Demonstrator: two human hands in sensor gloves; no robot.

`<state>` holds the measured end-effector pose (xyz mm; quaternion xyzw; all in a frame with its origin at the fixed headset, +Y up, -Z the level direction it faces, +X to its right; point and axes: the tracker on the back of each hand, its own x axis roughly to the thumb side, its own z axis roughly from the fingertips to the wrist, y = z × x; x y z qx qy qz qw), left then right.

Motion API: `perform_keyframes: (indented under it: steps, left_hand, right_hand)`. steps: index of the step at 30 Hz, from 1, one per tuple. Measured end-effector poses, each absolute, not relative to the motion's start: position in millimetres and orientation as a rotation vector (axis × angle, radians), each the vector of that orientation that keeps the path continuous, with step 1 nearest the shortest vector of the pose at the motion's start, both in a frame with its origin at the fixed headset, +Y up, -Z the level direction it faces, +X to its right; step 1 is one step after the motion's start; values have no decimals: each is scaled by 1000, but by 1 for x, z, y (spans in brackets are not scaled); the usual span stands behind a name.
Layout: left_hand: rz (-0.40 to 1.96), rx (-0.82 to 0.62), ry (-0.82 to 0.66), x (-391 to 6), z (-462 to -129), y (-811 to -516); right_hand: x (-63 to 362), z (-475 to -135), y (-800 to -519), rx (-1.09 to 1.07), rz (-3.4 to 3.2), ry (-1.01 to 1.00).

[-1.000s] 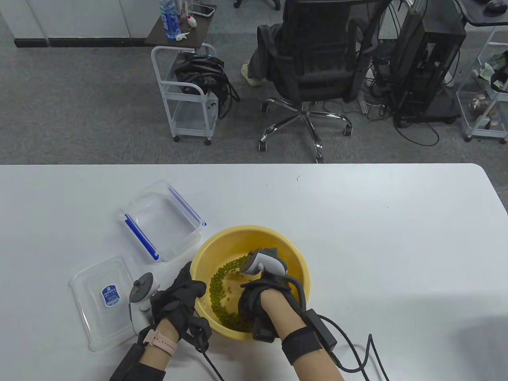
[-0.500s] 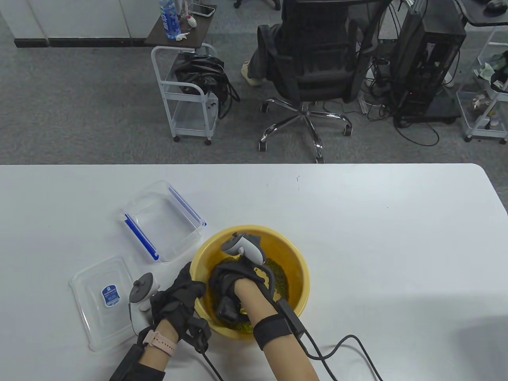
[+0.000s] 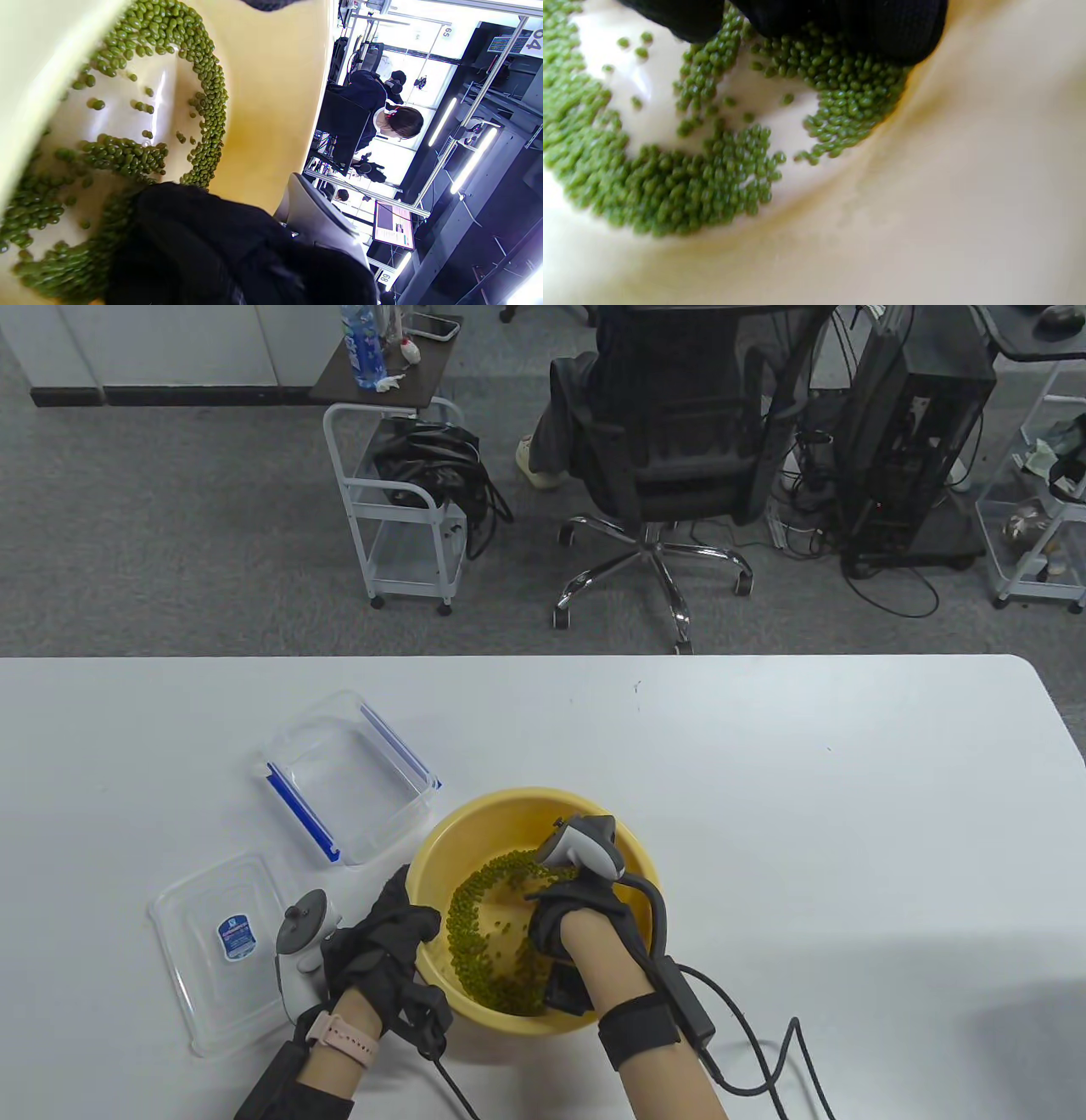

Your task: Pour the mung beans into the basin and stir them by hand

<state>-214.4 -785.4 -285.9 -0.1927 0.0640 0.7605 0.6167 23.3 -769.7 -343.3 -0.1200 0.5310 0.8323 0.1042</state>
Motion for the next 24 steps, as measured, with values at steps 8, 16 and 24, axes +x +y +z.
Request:
perform_keyframes:
  steps: [8, 16, 24]
  left_hand:
    - [1746, -453, 139, -215, -286, -786]
    - [1741, -463, 128, -215, -286, -786]
    - [1741, -455, 133, -215, -286, -786]
  right_hand:
    - [-30, -320, -781, -3, 2256, 1788]
    - [-51, -355, -778, -176, 2113, 1539]
    - [-8, -383, -772, -363, 2569, 1196]
